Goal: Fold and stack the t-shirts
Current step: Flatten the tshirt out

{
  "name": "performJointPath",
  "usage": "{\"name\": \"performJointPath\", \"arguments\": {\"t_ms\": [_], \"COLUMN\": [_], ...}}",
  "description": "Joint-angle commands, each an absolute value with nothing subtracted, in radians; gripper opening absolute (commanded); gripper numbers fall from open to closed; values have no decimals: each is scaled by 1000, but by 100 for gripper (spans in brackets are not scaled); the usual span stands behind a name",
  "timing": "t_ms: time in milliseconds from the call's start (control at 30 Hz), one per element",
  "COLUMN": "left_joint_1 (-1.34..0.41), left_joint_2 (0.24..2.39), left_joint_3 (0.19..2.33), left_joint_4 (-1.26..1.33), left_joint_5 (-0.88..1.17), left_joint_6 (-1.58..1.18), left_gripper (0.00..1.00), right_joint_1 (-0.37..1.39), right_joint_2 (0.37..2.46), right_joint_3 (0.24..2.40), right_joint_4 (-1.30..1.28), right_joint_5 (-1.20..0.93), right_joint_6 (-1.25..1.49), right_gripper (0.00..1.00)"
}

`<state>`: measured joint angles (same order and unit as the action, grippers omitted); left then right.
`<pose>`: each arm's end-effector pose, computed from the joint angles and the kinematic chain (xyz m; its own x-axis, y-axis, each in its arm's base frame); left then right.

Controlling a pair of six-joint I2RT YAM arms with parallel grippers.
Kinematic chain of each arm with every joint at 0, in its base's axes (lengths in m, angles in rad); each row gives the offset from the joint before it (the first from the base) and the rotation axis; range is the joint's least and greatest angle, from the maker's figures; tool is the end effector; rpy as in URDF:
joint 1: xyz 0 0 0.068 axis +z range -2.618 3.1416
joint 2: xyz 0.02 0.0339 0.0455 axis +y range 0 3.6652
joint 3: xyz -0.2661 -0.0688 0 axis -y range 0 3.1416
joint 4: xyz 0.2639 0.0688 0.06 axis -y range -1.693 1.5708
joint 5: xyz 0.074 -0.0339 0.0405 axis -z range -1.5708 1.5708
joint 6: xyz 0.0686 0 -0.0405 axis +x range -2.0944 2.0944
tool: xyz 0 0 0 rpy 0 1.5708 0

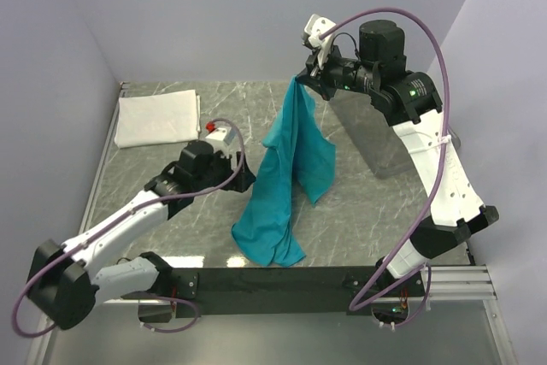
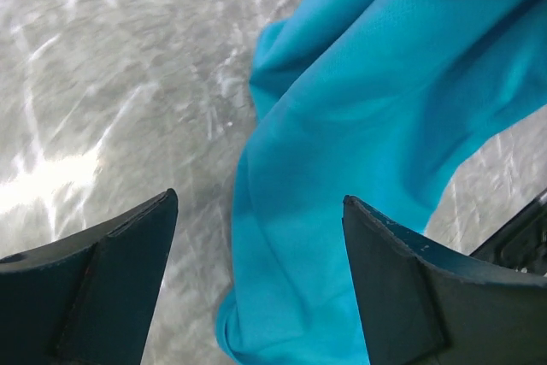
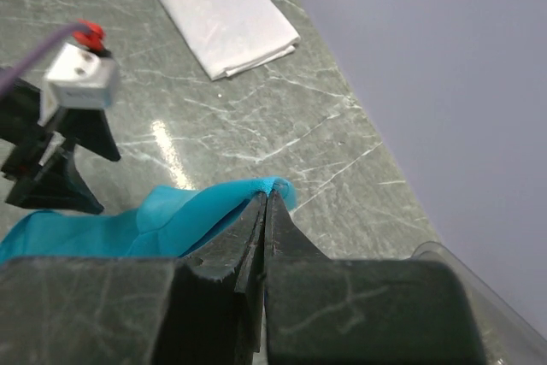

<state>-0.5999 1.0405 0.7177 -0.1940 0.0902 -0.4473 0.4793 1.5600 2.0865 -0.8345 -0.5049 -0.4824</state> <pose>0.2263 -0.1623 0.2459 -0.6389 -0.0849 -0.7646 0.3888 0.8220 -0.4162 0.2889 0.1876 0.5234 0.1387 -0.3855 -0.9122 -0.8447 0.4348 -0.3122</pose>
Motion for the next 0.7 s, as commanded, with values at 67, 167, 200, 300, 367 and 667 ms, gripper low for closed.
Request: {"name": "performJointPath", "arguments": {"t_ms": [67, 167, 200, 300, 367, 667], "left_joint_1": [-603, -601, -604, -614, -635, -986], "left_joint_2": [1175, 1193, 1184, 1120, 1075, 1146], "left_joint_3": [828, 830, 813, 758, 732, 733], "left_joint_4": [-92, -58, -43, -8, -11, -268], "left_joint_5": [267, 392, 412, 446, 451, 171], "left_joint_6": [-307, -330, -365, -428, -457, -623], "left_gripper": [81, 78, 78, 80, 80, 81], "right_joint_1": [476, 472, 469, 463, 465, 459], "right_joint_2": [1523, 1509, 1508, 1502, 1502, 1531], "right_joint_3": [2099, 2069, 2065, 2048, 2040, 2029], "right_joint_4": [-805, -792, -788, -775, -764, -742], "right_joint_5": [-496, -471, -463, -442, -428, -394], "right_joint_6": [-494, -485, -480, -465, -459, -422], "right_gripper": [0, 0, 0, 0, 0, 0]}}
